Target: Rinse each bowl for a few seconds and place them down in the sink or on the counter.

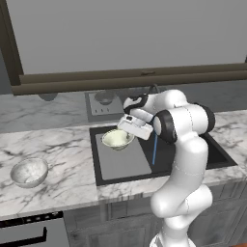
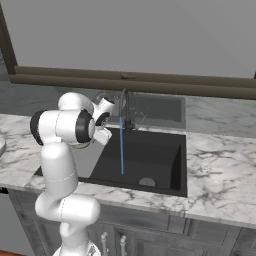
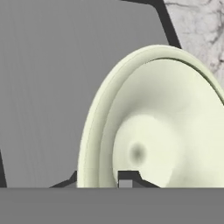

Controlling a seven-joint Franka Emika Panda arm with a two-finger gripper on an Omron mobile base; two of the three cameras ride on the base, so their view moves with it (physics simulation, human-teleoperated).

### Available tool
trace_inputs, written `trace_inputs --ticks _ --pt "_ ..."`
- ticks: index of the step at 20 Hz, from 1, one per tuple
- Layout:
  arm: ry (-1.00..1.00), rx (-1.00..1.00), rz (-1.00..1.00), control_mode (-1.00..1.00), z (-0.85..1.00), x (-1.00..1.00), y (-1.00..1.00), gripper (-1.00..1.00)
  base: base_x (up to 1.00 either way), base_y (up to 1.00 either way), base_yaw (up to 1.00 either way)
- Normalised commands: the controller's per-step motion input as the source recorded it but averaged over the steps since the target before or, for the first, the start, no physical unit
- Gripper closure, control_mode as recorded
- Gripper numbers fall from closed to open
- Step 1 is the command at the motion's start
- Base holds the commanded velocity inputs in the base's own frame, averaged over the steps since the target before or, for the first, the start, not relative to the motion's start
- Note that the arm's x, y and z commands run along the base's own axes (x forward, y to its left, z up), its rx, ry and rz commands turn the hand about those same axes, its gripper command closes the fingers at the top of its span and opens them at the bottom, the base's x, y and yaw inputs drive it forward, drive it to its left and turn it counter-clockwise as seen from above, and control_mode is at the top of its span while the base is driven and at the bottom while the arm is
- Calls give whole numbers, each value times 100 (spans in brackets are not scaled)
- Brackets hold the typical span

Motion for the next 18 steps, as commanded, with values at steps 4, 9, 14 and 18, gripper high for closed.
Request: trace_inputs --ticks 4,9,14,18 --pt "-4 2 -7 -100 -14 13 23 100 0 0 0" --pt "-1 1 -7 -100 -21 9 21 100 0 0 0" --pt "0 0 -8 -100 -27 6 20 -100 0 0 0" --pt "0 0 -8 -100 -27 1 9 -100 0 0 0"
